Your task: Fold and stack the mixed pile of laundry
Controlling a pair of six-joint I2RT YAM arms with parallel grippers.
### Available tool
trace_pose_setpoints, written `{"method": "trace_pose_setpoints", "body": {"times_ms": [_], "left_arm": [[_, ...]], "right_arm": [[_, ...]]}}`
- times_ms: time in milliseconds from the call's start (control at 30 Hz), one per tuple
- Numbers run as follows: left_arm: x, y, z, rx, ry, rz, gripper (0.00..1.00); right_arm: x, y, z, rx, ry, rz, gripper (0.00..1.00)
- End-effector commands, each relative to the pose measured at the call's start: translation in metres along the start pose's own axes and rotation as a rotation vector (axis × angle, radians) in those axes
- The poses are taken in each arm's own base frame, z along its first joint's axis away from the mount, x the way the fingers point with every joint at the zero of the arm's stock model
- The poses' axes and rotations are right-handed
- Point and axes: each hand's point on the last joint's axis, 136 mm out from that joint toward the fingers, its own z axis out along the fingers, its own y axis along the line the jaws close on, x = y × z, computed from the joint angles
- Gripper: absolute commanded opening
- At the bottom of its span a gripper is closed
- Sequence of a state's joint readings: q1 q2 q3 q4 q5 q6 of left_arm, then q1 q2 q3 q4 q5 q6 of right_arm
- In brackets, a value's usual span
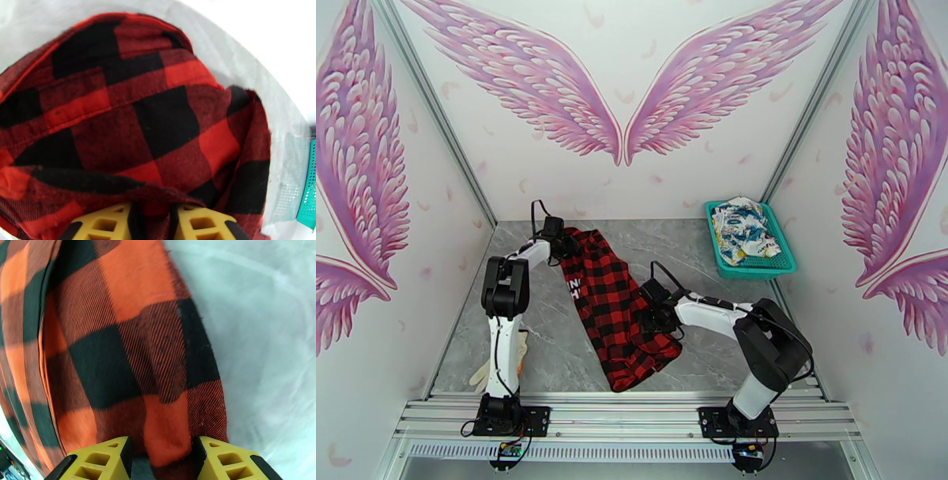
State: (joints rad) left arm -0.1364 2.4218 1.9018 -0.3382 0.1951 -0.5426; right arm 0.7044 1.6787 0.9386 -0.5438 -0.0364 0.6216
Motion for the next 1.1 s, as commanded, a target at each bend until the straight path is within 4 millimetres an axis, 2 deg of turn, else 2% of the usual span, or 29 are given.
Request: {"method": "trace_pose_setpoints", "body": {"times_ms": [0,133,233,367,467,600,733,833,933,1000,1067], "left_arm": [[0.021,-0.031,0.030,0.074,0.079,0.002,0.33],[0.023,-0.087,0.046,0.196,0.083,0.045,0.33],[0.025,-0.114,0.054,0.241,0.078,0.065,0.33],[0.025,-0.139,0.054,0.316,0.071,0.075,0.33],[0.021,-0.155,0.041,0.357,0.078,0.113,0.36],[0.001,-0.170,0.009,0.368,0.042,0.178,0.43],[-0.027,-0.182,-0.031,0.380,-0.017,0.212,0.47],[-0.035,-0.187,-0.063,0.366,-0.037,0.255,0.47],[-0.026,-0.182,-0.095,0.347,-0.045,0.280,0.49],[-0.014,-0.172,-0.120,0.329,-0.062,0.291,0.51],[0.006,-0.152,-0.145,0.286,-0.061,0.294,0.53]], "right_arm": [[0.029,0.006,-0.002,0.001,0.043,0.055,0.49],[0.041,0.010,-0.008,0.008,0.029,0.060,0.49],[0.039,0.004,-0.024,0.037,-0.003,0.050,0.49],[0.022,-0.007,-0.056,0.090,-0.087,0.006,0.52],[0.009,-0.008,-0.076,0.082,-0.126,-0.018,0.53],[0.000,-0.006,-0.085,0.016,-0.126,-0.031,0.55],[-0.002,-0.005,-0.082,-0.044,-0.102,-0.032,0.57],[0.005,-0.002,-0.076,-0.112,-0.061,-0.027,0.59],[0.019,-0.007,-0.072,-0.161,-0.010,-0.031,0.64],[0.028,-0.012,-0.071,-0.194,0.015,-0.023,0.69],[0.036,-0.017,-0.071,-0.241,0.042,-0.005,0.72]]}}
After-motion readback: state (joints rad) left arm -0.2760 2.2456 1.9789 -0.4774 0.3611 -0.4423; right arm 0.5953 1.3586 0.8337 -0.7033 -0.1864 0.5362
